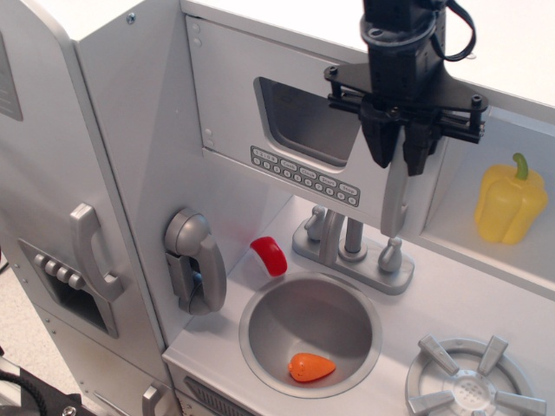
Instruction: Open microwave
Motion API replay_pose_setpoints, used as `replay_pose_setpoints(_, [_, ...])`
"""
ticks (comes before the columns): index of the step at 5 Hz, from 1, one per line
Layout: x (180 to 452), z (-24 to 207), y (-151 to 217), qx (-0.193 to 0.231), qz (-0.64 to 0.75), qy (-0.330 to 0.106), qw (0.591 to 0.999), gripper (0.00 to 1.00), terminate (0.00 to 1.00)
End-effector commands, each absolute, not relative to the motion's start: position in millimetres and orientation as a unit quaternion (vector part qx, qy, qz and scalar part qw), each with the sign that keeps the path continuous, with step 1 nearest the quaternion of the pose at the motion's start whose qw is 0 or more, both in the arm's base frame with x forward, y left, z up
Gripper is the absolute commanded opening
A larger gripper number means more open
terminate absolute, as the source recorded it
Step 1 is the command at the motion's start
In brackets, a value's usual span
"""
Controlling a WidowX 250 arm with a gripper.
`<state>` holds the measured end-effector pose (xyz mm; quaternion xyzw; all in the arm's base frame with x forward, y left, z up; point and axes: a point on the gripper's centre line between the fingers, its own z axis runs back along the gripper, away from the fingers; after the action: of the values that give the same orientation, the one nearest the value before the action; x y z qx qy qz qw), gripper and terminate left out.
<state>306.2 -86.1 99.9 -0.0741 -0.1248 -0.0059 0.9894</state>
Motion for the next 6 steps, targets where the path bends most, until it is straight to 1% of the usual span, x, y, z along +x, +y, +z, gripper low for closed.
replay_pose_setpoints(1, [294, 105, -79, -0.096, 0.014, -0.174, 0.98, 0.0, 0.0])
replay_pose_setpoints(2, [276, 105, -72, -0.091, 0.015, -0.165, 0.982, 0.0, 0.0])
replay_pose_setpoints(3, [246, 114, -64, -0.072, 0.011, -0.081, 0.994, 0.0, 0.0])
replay_pose_setpoints(4, [222, 124, -56, -0.067, -0.013, -0.035, 0.997, 1.0, 0.0])
replay_pose_setpoints(5, [213, 124, -71, -0.061, -0.013, 0.058, 0.996, 1.0, 0.0])
replay_pose_setpoints(6, [218, 124, -107, -0.089, -0.012, 0.069, 0.994, 1.0, 0.0])
